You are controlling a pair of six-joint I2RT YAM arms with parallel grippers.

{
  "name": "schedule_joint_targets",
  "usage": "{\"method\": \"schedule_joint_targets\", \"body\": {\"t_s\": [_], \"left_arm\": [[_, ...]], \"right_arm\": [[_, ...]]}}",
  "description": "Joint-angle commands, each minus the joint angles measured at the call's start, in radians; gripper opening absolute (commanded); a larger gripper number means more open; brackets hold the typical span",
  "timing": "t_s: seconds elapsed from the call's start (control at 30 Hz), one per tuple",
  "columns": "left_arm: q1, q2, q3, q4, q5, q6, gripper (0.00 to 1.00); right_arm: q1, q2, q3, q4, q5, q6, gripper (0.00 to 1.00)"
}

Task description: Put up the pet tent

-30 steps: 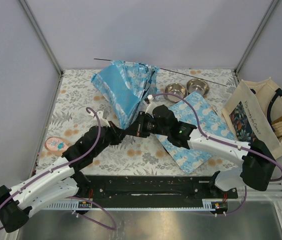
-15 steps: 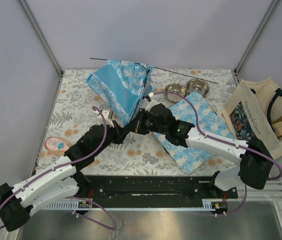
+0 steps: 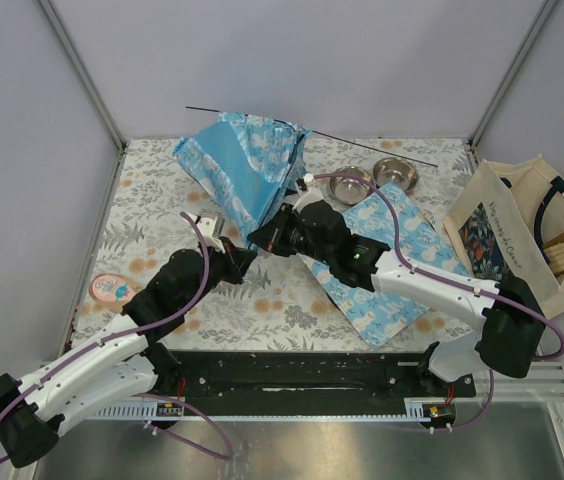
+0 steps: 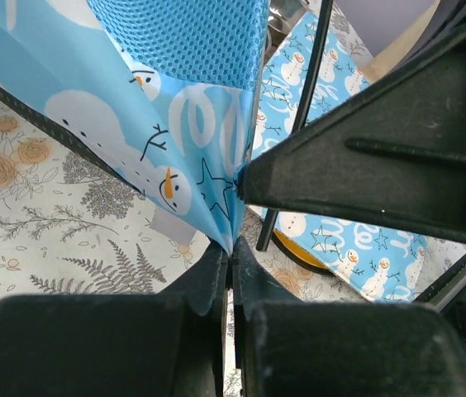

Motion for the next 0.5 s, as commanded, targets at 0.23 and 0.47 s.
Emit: {"method": "schedule_joint_targets", "body": {"t_s": [0.23, 0.47], "left_arm": [[-0.027, -0.034, -0.04, -0.297, 0.149, 0.038, 0.0], [-0.027, -0.06, -0.033, -0.349, 0.106, 0.025, 0.0]], "right_arm": [[-0.154, -0.014, 0.13, 0.211, 0.496, -0.109, 0.0], [-0.197, 0.0, 0.155, 0.199, 0.508, -0.105, 0.0]]}}
